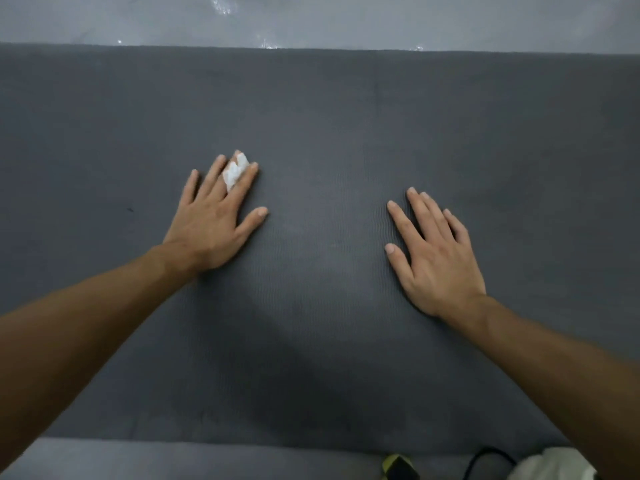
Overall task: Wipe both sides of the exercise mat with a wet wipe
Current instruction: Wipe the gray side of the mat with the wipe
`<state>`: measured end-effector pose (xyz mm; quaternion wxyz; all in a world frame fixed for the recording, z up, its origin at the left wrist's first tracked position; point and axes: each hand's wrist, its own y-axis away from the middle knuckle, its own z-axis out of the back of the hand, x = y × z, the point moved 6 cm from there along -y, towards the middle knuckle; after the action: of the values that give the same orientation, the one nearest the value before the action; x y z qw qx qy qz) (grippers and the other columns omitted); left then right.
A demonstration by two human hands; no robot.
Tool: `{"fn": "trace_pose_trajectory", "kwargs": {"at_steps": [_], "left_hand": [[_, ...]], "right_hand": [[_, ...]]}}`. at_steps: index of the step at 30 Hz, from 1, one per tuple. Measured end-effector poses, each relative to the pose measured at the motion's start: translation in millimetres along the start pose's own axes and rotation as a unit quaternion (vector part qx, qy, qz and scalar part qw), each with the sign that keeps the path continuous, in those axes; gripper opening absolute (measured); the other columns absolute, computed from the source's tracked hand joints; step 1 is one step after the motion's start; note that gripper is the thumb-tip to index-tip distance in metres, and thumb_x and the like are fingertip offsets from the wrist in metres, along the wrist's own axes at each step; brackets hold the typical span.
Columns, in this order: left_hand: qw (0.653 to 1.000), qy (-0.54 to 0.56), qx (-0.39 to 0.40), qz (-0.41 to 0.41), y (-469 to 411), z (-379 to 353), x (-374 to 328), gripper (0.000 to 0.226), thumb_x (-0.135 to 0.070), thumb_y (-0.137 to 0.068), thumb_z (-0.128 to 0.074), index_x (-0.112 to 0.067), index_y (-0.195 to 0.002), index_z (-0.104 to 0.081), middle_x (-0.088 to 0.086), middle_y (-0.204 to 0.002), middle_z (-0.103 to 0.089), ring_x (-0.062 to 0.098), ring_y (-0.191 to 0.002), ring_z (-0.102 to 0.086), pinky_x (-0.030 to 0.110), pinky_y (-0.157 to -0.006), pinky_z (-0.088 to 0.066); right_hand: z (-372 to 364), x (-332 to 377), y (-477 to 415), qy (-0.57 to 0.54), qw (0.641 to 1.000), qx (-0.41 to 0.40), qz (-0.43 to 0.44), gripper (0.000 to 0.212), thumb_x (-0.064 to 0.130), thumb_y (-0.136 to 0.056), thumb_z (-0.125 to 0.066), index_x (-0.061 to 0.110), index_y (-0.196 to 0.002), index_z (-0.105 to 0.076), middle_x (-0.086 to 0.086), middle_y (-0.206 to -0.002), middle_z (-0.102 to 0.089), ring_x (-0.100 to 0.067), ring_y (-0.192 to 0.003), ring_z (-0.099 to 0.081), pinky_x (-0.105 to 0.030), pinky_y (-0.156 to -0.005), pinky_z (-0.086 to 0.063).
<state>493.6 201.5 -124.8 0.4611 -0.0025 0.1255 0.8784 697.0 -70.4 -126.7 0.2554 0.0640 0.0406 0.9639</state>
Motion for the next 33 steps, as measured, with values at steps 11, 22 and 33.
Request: {"fn": "trace_pose_trajectory", "kwargs": {"at_steps": [11,22,33], "left_hand": [[0.986,-0.032,0.004,-0.164,73.3,-34.1,-145.8,0.075,-0.061,-0.103,-0.022,-0.023,-0.166,-0.009,0.006,-0.174,0.001,0.023,-0.16,0.004,0.05,-0.128,-0.007],[0.929,-0.077,0.042,-0.359,125.4,-49.9,-194.6,0.069,-0.061,-0.107,-0.018,-0.03,-0.166,0.0,0.002,-0.173,0.006,0.022,-0.16,0.009,0.052,-0.128,0.003],[0.998,0.001,0.031,-0.051,-2.6,-12.4,-111.1,0.073,-0.062,-0.104,-0.013,-0.025,-0.166,0.001,0.006,-0.173,0.007,0.022,-0.159,0.011,0.049,-0.128,0.004]], "right_hand": [[1.1,-2.7,7.9,0.002,0.998,0.011,0.06,0.069,0.056,-0.107,-0.018,0.022,-0.167,-0.015,-0.002,-0.175,-0.007,-0.02,-0.161,-0.002,-0.044,-0.13,-0.01],[15.4,-73.7,45.8,0.047,0.995,0.047,0.072,0.068,0.059,-0.107,-0.018,0.026,-0.167,-0.016,-0.004,-0.175,-0.009,-0.022,-0.161,-0.007,-0.045,-0.128,-0.015],[8.0,-73.1,60.9,0.015,0.999,0.035,0.019,0.065,0.055,-0.109,-0.019,0.026,-0.167,-0.014,-0.003,-0.175,-0.007,-0.022,-0.161,-0.004,-0.044,-0.129,-0.013]]}}
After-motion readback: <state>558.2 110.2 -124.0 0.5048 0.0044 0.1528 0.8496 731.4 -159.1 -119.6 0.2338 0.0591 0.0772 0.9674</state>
